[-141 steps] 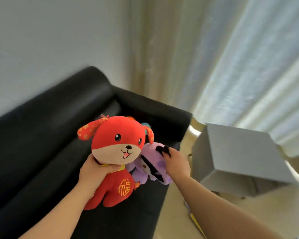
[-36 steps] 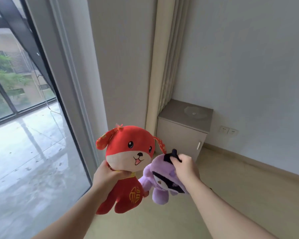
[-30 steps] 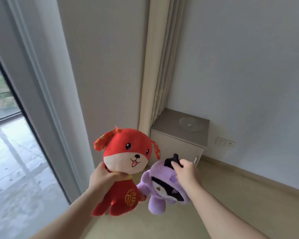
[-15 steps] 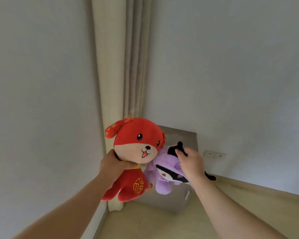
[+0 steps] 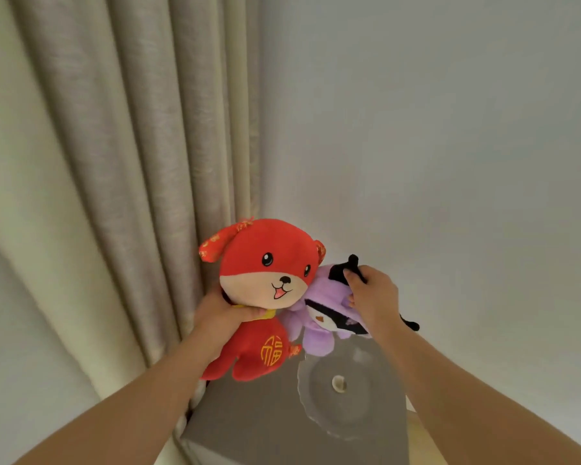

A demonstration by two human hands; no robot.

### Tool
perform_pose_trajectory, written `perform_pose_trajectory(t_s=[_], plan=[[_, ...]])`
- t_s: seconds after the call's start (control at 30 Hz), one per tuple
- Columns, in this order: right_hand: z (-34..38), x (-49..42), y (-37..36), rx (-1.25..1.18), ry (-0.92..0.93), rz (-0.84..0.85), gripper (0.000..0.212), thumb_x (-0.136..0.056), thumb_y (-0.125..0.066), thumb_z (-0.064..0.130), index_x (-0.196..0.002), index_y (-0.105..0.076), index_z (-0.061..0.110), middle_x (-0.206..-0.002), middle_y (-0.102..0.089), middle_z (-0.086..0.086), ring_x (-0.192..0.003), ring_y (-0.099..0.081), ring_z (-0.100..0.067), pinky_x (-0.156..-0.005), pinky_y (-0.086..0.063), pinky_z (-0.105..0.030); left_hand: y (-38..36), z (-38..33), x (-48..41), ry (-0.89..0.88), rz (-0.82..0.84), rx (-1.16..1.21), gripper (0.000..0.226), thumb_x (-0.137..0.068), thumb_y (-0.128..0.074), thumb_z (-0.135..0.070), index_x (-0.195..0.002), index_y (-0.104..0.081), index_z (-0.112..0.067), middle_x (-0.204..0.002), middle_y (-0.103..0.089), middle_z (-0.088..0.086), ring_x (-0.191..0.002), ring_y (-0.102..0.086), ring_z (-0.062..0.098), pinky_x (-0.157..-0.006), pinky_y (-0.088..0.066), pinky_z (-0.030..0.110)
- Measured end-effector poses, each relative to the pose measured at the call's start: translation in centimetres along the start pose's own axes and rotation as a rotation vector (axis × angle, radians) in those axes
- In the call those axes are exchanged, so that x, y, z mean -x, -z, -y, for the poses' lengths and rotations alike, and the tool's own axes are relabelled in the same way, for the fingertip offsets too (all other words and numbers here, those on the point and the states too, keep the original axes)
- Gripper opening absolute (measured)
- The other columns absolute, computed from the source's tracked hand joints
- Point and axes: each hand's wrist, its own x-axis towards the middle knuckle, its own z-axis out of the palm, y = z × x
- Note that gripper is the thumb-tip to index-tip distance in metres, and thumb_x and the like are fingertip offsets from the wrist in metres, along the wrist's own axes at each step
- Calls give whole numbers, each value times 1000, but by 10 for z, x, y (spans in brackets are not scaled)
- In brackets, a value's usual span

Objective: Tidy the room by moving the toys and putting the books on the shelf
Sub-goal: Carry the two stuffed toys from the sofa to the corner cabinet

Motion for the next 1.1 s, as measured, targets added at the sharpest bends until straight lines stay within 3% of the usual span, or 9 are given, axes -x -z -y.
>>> perform_pose_trajectory(t_s=[0.1,0.33,0.47,0.63,0.73,0.87,0.93,1.0,1.1], plan=[[-9,-39,1,56,-6,-14,25,-96,-46,21,-74,-58,14,-62,-56,-6,-70,-58,-32,-59,-41,-28,-22,-3,-39,-2,6,-40,64,-47,-92,-15,-102,-61,-23,-90,-67,-6,-89,-63,18,-70,-49,26],[-44,-103,-15,127,-99,-6,25,-97,-44,21,-94,-66,10,-75,-63,-9,-73,-60,-27,-67,-47,-30,-63,20,-122,78,80,-75,74,-58,-86,-4,-124,-54,-10,-116,-62,9,-108,-57,27,-86,-46,33],[-59,-128,-44,270,-141,73,28,-99,-42,21,-105,-66,8,-79,-61,-4,-71,-50,-20,-51,-29,-25,-76,49,-170,139,155,-125,79,-56,-88,-10,-127,-53,-11,-121,-62,8,-114,-55,27,-95,-45,37],[-77,-146,-78,395,-102,123,28,-98,-43,20,-112,-65,8,-108,-66,-8,-96,-58,-23,-62,-24,-18,-85,87,-223,268,223,-139,105,-53,-90,-22,-143,-35,-21,-140,-47,6,-129,-44,29,-108,-35,50],[-78,-155,-96,426,-67,155,27,-97,-44,21,-107,-66,7,-107,-66,-7,-96,-57,-21,-63,-25,-17,-92,108,-242,319,267,-211,90,-72,-78,-25,-146,-27,-19,-145,-39,9,-131,-38,31,-110,-31,47],[-86,-161,-108,538,-71,201,29,-97,-42,23,-118,-62,17,-119,-59,-1,-103,-55,-19,-76,-36,-21,-95,126,-249,457,357,-305,99,-72,-80,-24,-149,-18,-20,-152,-29,7,-137,-31,30,-112,-29,44],[-90,-159,-106,629,-75,206,32,-96,-42,24,-125,-56,24,-126,-51,5,-108,-54,-15,-75,-41,-24,-95,130,-249,504,316,-336,100,-64,-85,-23,-146,-27,-19,-148,-36,9,-135,-35,31,-110,-32,47],[-91,-156,-102,757,-63,175,34,-95,-42,27,-128,-52,28,-130,-47,6,-113,-49,-16,-76,-39,-24,-93,127,-246,465,117,-300,78,-66,-82,-13,-135,-45,-15,-136,-51,14,-124,-47,33,-103,-40,50],[-93,-156,-93,951,-59,202,36,-93,-42,34,-128,-49,34,-147,-33,4,-130,-33,-24,-101,-30,-33,-89,114,-236,282,-157,-79,56,-76,-62,7,-127,-48,-12,-127,-58,15,-116,-55,32,-99,-45,51]])
